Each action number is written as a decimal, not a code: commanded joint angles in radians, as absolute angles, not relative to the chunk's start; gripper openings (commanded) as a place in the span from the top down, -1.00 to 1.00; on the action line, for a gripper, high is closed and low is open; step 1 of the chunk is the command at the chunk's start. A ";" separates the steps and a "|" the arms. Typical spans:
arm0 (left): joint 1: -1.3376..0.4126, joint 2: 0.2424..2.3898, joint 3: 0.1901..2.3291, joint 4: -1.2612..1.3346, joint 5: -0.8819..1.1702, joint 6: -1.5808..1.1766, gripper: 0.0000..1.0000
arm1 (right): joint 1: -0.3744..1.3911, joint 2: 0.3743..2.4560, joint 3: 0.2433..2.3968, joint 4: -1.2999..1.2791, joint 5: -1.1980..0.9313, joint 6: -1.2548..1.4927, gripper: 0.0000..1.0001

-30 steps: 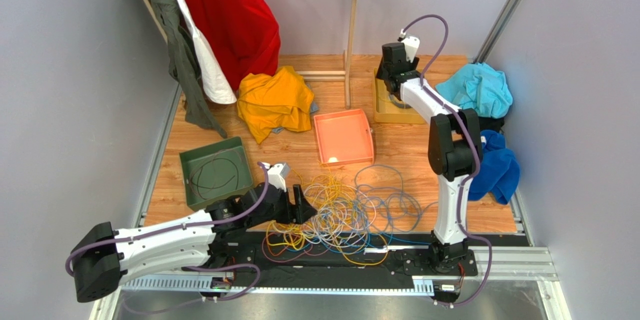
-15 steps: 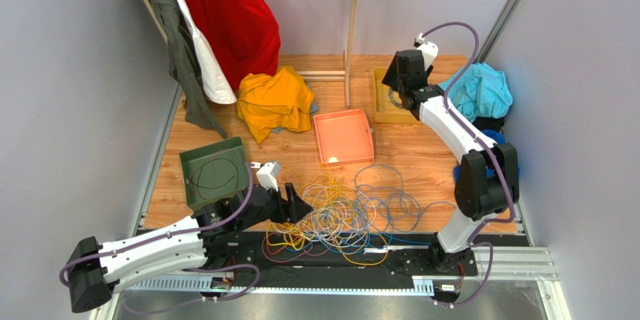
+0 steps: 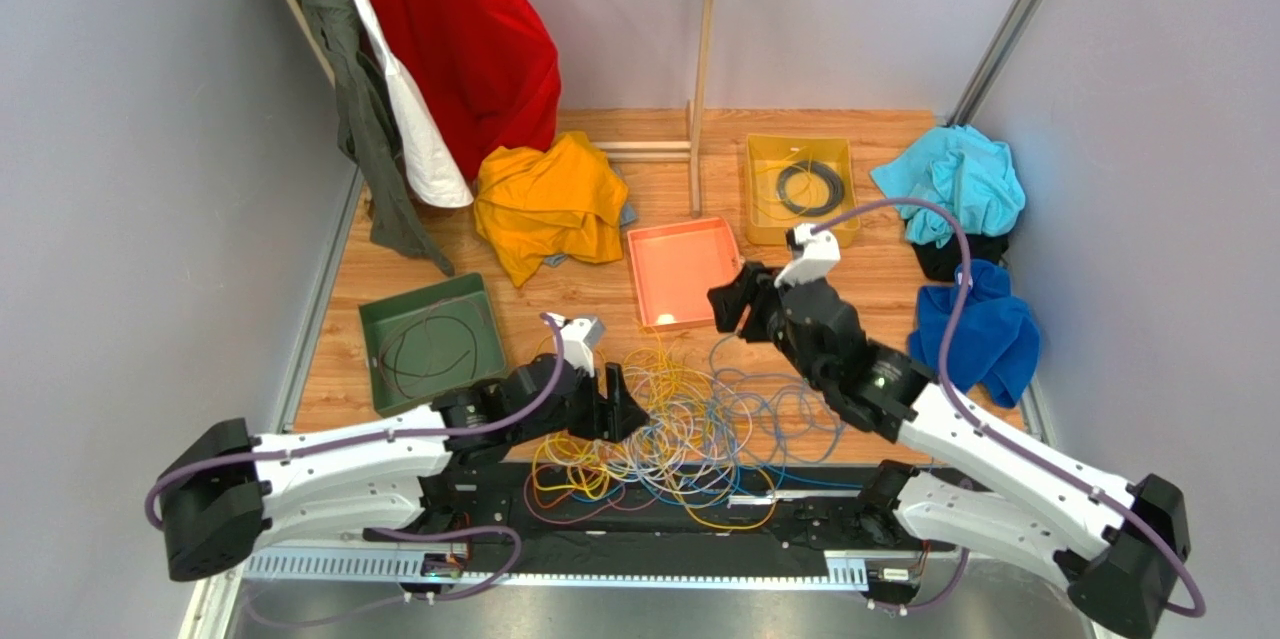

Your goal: Untangle the cables

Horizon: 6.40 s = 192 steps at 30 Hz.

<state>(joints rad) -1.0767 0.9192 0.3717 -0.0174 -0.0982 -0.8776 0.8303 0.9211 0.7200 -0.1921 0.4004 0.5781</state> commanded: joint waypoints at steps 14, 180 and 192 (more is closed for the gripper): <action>-1.120 0.858 0.651 -0.184 -0.188 -0.775 1.00 | 0.928 0.529 0.554 -0.377 0.375 0.661 -0.08; -1.121 0.526 0.130 -0.121 -0.273 -1.032 -0.11 | 0.630 1.588 1.204 0.107 0.192 0.275 1.00; -1.123 0.561 0.121 -0.087 -0.252 -1.038 -0.11 | 0.632 1.690 1.078 0.146 0.170 0.336 1.00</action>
<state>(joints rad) -1.1187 0.5556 0.1303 -0.1291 -0.2653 -1.0241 0.6334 1.6688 1.1084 0.0696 0.1848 0.2955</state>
